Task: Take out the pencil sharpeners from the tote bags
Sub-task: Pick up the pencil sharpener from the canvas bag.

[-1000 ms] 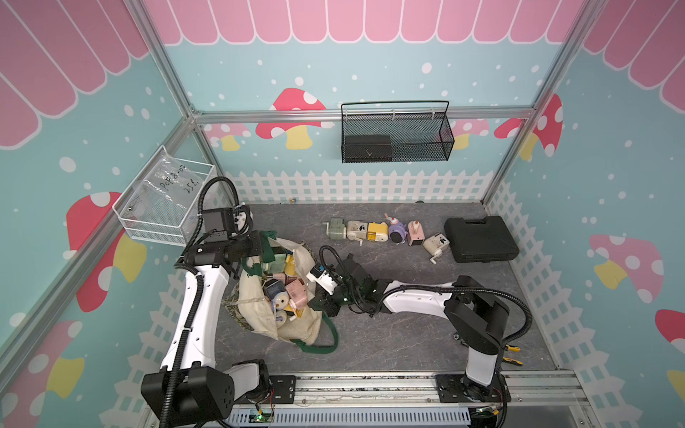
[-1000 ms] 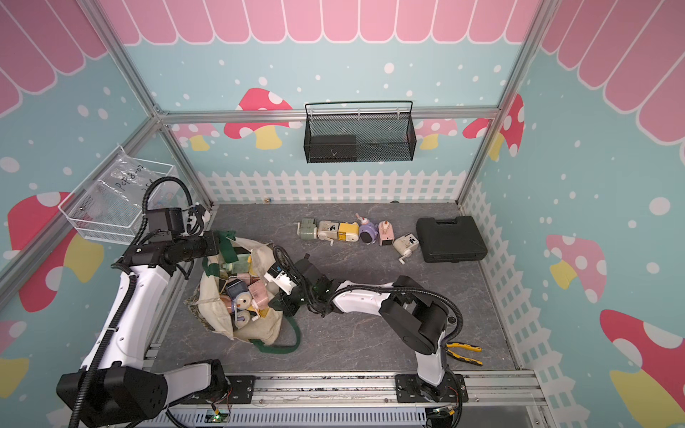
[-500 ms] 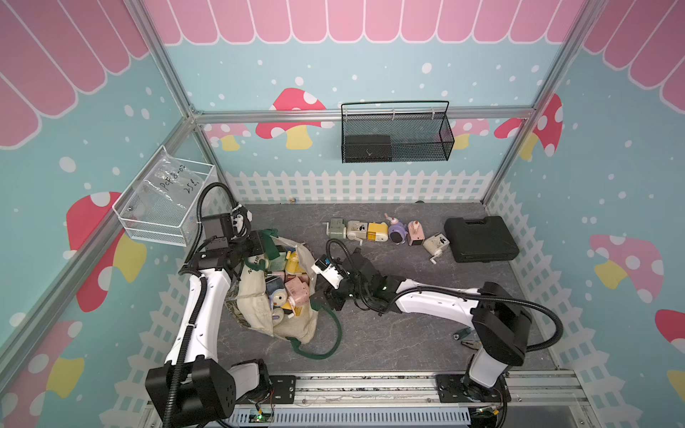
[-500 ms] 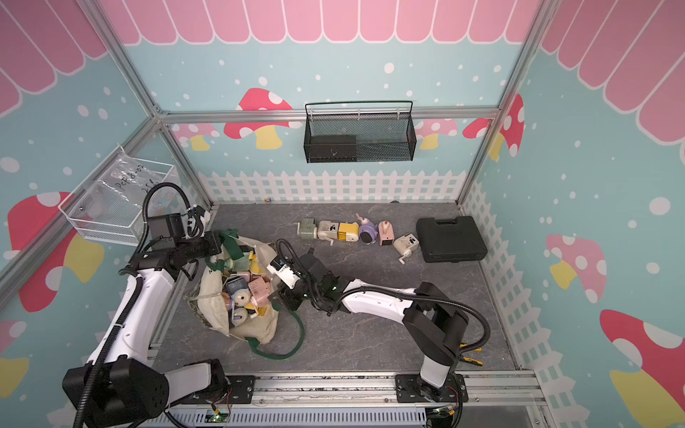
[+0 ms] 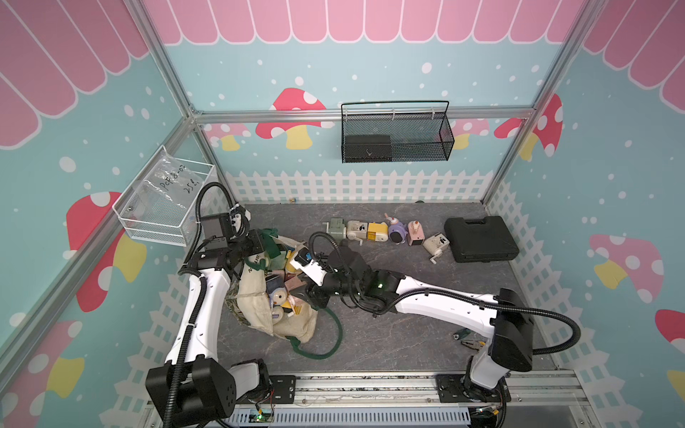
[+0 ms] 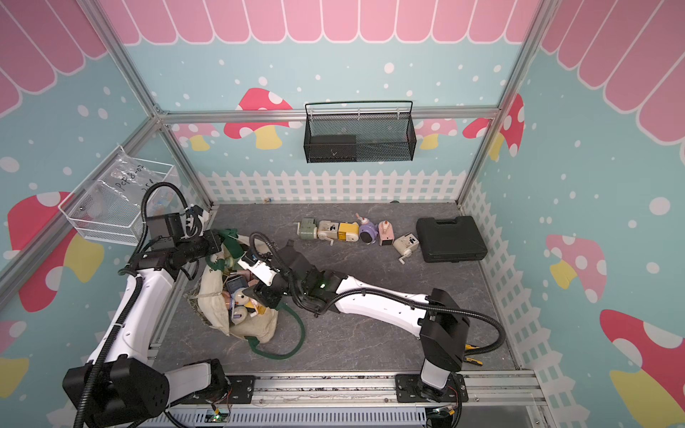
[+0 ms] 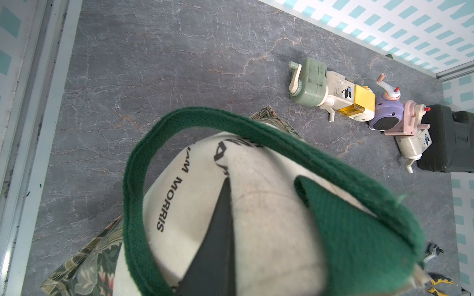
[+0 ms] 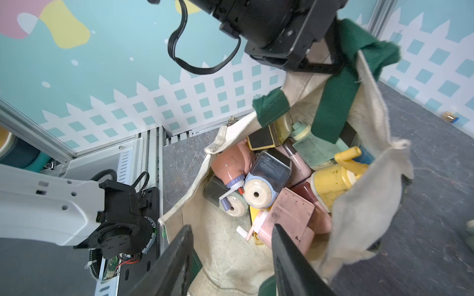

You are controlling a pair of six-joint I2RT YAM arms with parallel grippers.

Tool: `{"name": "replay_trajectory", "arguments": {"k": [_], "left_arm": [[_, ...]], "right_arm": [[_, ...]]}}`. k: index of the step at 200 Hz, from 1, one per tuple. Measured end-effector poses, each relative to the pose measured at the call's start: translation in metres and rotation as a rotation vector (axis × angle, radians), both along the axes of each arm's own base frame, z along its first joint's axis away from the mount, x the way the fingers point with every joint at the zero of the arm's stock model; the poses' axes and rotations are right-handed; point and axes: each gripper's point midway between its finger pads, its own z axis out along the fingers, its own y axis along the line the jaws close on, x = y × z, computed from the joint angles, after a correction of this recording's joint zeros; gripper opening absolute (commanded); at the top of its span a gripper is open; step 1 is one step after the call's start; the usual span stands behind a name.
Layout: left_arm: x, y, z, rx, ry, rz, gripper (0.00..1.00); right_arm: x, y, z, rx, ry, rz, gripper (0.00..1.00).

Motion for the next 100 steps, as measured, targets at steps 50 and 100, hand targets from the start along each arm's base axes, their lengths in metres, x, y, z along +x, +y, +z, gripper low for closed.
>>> {"name": "replay_trajectory", "arguments": {"k": [50, 100], "left_arm": [[0.001, 0.000, -0.001, -0.024, 0.002, 0.012, 0.00], [0.002, 0.001, -0.001, -0.043, 0.005, 0.020, 0.00]], "right_arm": [[0.018, 0.036, -0.057, -0.175, 0.056, -0.090, 0.53], [0.029, 0.056, -0.093, -0.316, 0.095, -0.200, 0.55]]}}
